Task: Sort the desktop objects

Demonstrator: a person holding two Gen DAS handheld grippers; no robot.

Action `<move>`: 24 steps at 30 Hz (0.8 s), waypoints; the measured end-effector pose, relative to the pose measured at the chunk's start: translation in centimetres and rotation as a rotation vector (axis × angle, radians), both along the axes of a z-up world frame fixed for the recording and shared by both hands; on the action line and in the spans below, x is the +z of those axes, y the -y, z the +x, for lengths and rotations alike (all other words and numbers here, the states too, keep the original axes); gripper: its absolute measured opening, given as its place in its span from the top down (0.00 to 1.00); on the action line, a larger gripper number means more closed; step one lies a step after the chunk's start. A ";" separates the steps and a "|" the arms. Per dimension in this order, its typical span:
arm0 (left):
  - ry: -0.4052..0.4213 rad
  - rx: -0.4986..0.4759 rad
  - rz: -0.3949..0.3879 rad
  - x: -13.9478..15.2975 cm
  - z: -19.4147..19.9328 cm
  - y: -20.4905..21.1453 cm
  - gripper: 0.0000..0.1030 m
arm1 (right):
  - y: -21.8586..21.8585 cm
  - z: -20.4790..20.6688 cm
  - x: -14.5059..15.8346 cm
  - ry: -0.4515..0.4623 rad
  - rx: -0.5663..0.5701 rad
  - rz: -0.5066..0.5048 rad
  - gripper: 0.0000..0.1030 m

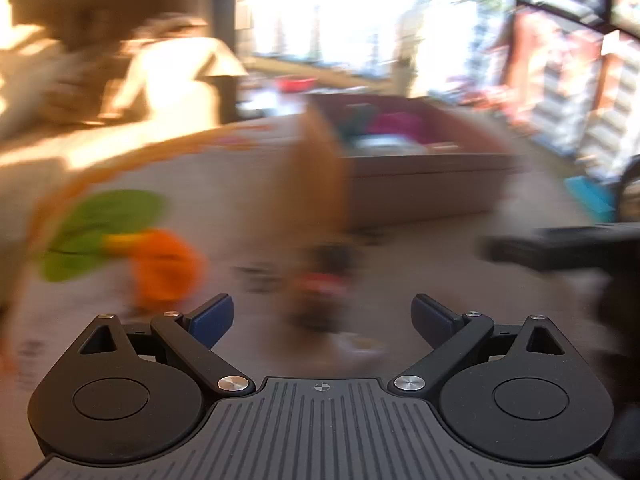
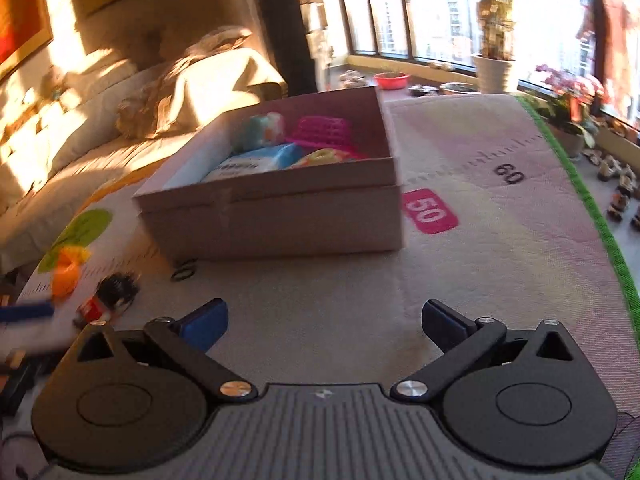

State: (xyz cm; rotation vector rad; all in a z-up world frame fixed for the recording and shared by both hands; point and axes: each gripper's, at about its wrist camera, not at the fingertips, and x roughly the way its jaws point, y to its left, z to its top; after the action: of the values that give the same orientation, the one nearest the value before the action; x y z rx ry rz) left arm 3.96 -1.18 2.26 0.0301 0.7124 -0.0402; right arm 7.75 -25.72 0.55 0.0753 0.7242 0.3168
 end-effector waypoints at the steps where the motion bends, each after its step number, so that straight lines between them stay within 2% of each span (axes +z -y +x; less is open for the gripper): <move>1: 0.000 0.050 0.023 0.1 0.5 -0.7 0.04 | -0.6 -0.5 0.2 -0.005 0.041 0.001 0.00; 3: 0.005 0.128 0.003 0.7 0.9 -2.7 0.04 | -2.0 -1.6 0.4 -0.016 0.129 0.018 0.05; 5: 0.015 0.186 -0.018 1.4 1.2 -4.7 0.04 | -3.7 -2.8 0.6 -0.028 0.235 0.021 0.21; 6: 0.021 0.210 -0.012 1.8 1.3 -5.4 0.04 | -4.8 -3.4 0.6 -0.035 0.285 0.019 0.23; 7: 0.026 0.229 -0.001 2.0 1.4 -5.9 0.04 | -5.8 -3.8 0.7 -0.038 0.330 0.018 0.26; 13: 0.005 0.292 0.005 1.9 2.4 -8.0 0.04 | -11.7 -4.9 1.0 -0.001 0.508 -0.009 0.26; 14: -0.005 0.301 0.004 1.8 2.6 -8.3 0.04 | -12.5 -4.8 0.9 0.003 0.524 -0.017 0.34; 15: -0.013 0.306 0.002 1.5 2.8 -8.5 0.04 | -13.2 -4.8 0.8 0.005 0.536 -0.032 0.42; 16: -0.020 0.309 -0.001 1.4 3.0 -8.7 0.04 | -13.8 -4.7 0.6 0.003 0.546 -0.056 0.58; 20: -0.038 0.319 -0.021 0.7 3.9 -9.2 0.04 | -13.3 -4.2 0.5 0.019 0.514 -0.086 0.60; 24: -0.056 0.356 -0.055 0.1 5.5 -10.1 0.04 | -9.6 -2.9 0.5 0.015 0.389 -0.092 0.60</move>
State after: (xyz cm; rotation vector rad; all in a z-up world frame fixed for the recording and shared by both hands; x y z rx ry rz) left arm 9.46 8.94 2.32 -0.1514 0.7638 0.2808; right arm 4.82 -16.12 1.09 -0.1570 0.7358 0.6536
